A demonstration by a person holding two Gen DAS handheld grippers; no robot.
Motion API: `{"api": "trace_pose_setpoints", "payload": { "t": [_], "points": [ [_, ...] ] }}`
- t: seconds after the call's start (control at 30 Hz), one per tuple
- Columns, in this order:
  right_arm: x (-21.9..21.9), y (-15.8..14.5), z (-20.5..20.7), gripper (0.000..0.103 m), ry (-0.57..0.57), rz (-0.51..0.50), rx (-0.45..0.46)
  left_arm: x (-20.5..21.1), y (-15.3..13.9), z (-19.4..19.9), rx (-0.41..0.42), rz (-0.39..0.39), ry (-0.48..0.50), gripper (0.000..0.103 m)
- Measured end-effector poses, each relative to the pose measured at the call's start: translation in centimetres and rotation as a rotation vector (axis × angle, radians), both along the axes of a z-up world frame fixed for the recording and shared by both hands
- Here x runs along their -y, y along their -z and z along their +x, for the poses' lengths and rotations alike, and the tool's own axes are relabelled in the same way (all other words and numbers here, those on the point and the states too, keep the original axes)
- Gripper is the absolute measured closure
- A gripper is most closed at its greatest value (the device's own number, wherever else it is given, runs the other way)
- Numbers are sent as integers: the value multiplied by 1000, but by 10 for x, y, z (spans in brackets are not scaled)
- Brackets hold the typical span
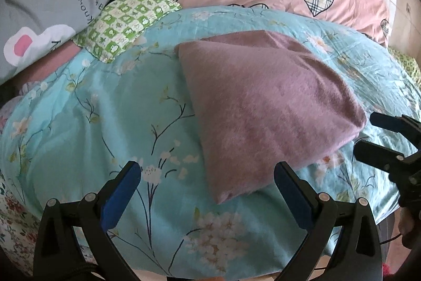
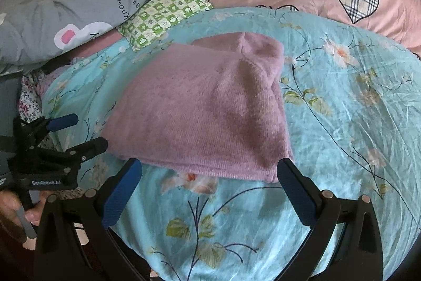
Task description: Fold small clothes
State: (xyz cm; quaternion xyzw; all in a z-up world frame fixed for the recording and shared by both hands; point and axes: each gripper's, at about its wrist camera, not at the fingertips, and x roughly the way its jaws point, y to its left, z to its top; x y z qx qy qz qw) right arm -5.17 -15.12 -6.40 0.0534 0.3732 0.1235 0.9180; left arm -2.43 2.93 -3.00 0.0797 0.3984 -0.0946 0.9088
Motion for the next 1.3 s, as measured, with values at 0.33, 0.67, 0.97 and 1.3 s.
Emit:
{"api": "trace_pose_setpoints", "payload": {
  "t": [0.33,0.67,0.97,1.3],
  "points": [
    [-7,-3,17,1,-18,-11,-17,4,-5,14,-2,14,-21,1],
    [-6,-7,30,1,-29,-8,-18,7,-4,27,-26,5,-29,1],
    [-3,-7,35,1,-27,-1,-24,5,-3,35,-44,-7,-43,1],
    [1,-8,39,1,-30,4,-20,7,-5,38,-44,-6,-40,1]
  ]
}}
